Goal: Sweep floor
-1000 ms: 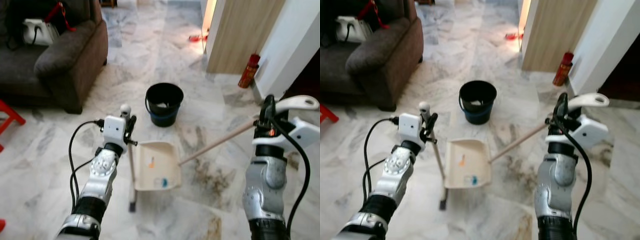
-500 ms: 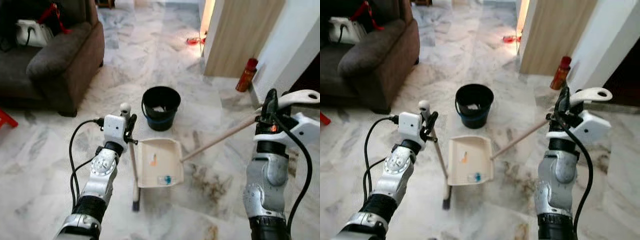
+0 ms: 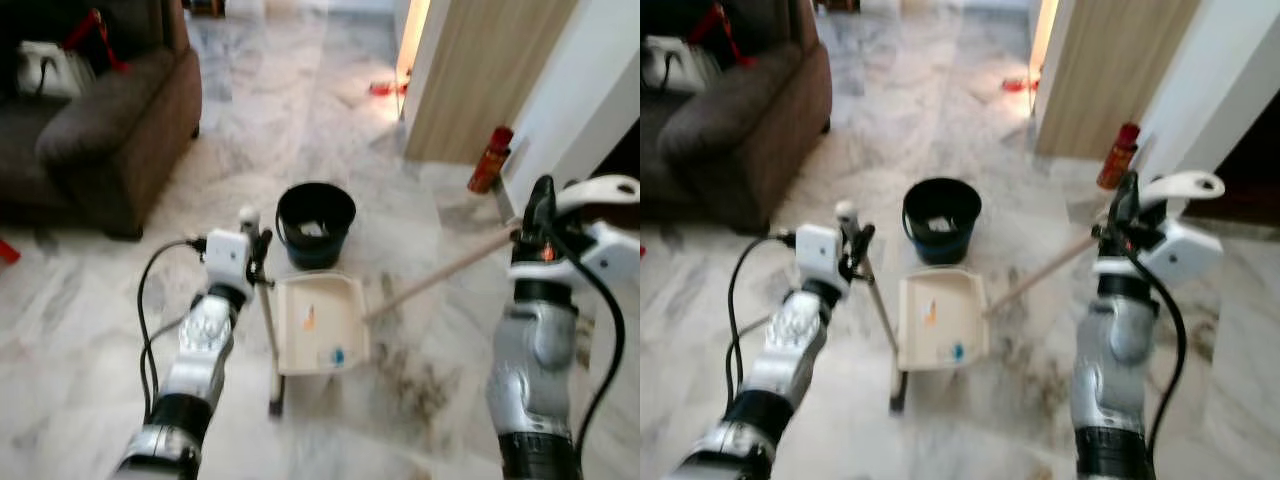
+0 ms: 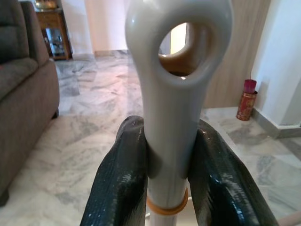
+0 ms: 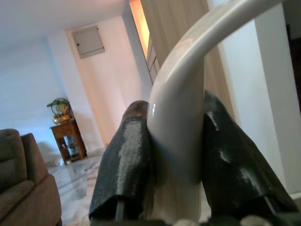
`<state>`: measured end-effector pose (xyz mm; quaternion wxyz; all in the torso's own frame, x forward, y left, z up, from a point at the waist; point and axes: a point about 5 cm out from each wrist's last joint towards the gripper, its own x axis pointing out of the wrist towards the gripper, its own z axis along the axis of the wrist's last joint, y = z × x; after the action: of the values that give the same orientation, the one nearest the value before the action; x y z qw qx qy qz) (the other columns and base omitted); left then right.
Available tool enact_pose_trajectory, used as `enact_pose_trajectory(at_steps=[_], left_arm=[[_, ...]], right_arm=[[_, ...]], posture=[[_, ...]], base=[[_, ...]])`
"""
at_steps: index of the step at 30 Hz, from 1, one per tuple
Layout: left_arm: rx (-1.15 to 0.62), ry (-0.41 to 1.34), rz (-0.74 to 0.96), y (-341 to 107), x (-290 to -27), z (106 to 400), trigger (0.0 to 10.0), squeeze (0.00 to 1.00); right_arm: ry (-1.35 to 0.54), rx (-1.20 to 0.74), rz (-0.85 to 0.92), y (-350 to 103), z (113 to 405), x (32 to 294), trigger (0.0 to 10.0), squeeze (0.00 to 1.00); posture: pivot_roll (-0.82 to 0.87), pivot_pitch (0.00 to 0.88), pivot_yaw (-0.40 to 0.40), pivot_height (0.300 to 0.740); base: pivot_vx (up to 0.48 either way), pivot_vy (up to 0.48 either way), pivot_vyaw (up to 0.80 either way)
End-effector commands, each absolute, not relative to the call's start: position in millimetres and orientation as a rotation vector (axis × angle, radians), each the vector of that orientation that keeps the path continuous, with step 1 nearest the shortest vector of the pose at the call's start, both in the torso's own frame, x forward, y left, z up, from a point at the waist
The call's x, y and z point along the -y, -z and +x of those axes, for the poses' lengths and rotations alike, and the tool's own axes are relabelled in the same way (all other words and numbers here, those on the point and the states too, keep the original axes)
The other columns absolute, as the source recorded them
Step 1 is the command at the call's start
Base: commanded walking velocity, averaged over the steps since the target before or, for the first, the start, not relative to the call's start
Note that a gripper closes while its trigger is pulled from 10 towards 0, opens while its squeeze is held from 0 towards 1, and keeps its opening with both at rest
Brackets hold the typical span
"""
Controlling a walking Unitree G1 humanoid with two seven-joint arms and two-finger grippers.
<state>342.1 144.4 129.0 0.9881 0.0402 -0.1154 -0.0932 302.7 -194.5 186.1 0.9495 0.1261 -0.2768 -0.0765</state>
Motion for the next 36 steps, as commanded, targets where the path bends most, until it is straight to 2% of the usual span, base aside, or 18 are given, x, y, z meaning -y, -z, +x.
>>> enact_pose_trajectory(at_steps=[1, 36], left_arm=[[0.275, 0.203, 0.085, -138.2, -138.3, 344.0, 10.0, 0.00], [0.272, 0.206, 0.082, -138.4, -138.6, 343.9, 10.0, 0.00]], right_arm=[[0.174, 0.642, 0.287, -201.1, 299.1, 200.2, 10.0, 0.00], [0.168, 0.635, 0.286, -200.9, 299.5, 198.2, 10.0, 0.00]], posture=[[0.09, 0.096, -0.036, 0.740], [0.09, 0.105, -0.034, 0.740]], base=[[0.296, 0.000, 0.00], [0.293, 0.000, 0.05]])
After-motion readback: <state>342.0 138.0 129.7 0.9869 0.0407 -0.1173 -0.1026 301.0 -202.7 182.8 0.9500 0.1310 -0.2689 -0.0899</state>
